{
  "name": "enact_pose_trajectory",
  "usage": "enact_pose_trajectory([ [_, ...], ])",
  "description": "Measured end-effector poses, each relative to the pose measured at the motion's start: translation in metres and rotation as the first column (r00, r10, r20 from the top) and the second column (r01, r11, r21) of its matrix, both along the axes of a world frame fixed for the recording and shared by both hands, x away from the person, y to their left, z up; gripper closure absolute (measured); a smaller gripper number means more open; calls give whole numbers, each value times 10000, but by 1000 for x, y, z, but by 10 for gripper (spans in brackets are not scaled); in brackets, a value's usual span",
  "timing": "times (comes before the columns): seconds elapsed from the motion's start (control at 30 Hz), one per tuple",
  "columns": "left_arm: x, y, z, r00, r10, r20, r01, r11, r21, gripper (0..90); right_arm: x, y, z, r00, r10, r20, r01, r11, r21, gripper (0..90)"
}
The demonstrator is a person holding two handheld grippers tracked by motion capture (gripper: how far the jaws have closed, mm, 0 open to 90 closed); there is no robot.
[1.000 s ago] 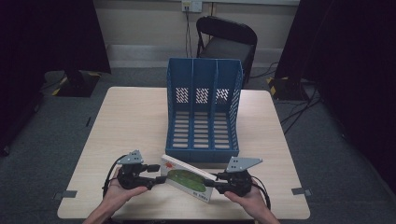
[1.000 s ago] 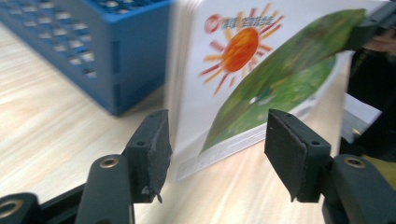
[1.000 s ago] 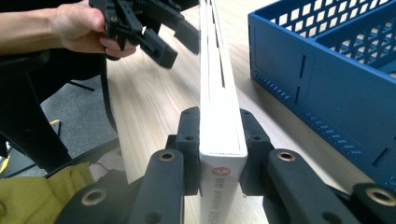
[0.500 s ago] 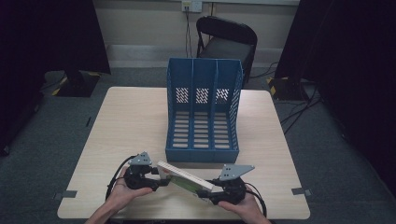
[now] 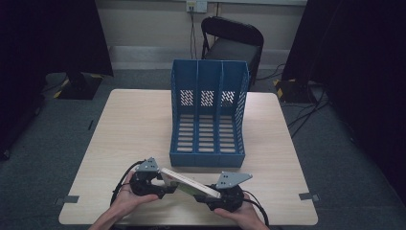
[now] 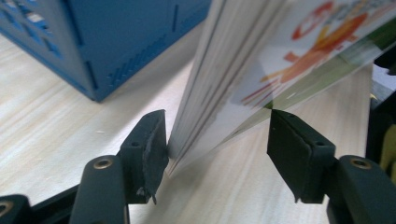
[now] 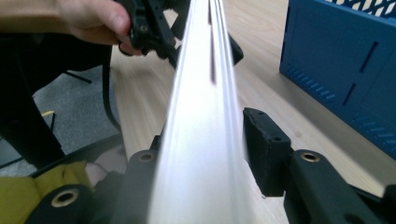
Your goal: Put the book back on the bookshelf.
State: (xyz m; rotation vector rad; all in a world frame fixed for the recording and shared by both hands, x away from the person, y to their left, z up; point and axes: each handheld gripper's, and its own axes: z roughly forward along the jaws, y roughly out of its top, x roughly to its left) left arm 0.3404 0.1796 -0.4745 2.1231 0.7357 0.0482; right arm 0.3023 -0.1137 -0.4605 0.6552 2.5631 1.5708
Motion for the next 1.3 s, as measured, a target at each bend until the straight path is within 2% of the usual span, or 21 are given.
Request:
enact_pose_trajectory([
  [0.13,0,-2,0,10000,-34,63,34,10000,20,395,2,6,-7,9999,-120,72,122,9995,-286,644],
  [0.23,-1,-2,0,9999,-8,112,7,10000,79,409,4,4,-9,9999,-153,-59,152,9997,-209,647],
  [0.3,-1,-2,0,9999,-7,104,6,10000,79,409,4,5,-11,9998,-107,-153,104,9998,-192,610],
  [0.37,0,-2,0,9999,-8,103,7,10000,94,408,2,7,-13,9999,-64,-157,57,9989,-456,571],
  [0.5,0,-3,0,9998,-2,198,-1,9999,172,405,1,8,-14,9999,-58,-162,50,9987,-516,568],
  [0.67,0,-5,-2,9994,121,334,-126,9998,145,409,4,6,-15,9988,-438,-218,426,9976,-539,736],
  [0.73,1,-6,-2,9991,209,363,-215,9996,162,416,7,4,-16,9987,-451,-245,437,9975,-550,752],
  [0.9,1,-5,-2,9994,131,307,-137,9998,176,414,6,4,-16,9986,-502,-147,492,9969,-607,755],
  [0.93,1,-4,-2,9997,114,226,-118,9998,153,414,4,6,-15,9989,-476,42,477,9964,-702,756],
  [1.0,1,-4,-2,9997,75,215,-78,9998,161,415,4,6,-15,9989,-455,103,462,9961,-754,756],
  [1.1,-1,-5,-2,9984,-34,571,11,9992,403,443,4,6,-15,9989,-430,180,443,9957,-813,756],
  [1.3,-4,-6,-1,9975,-92,697,51,9983,584,450,1,6,-14,9982,-408,436,446,9951,-878,748],
])
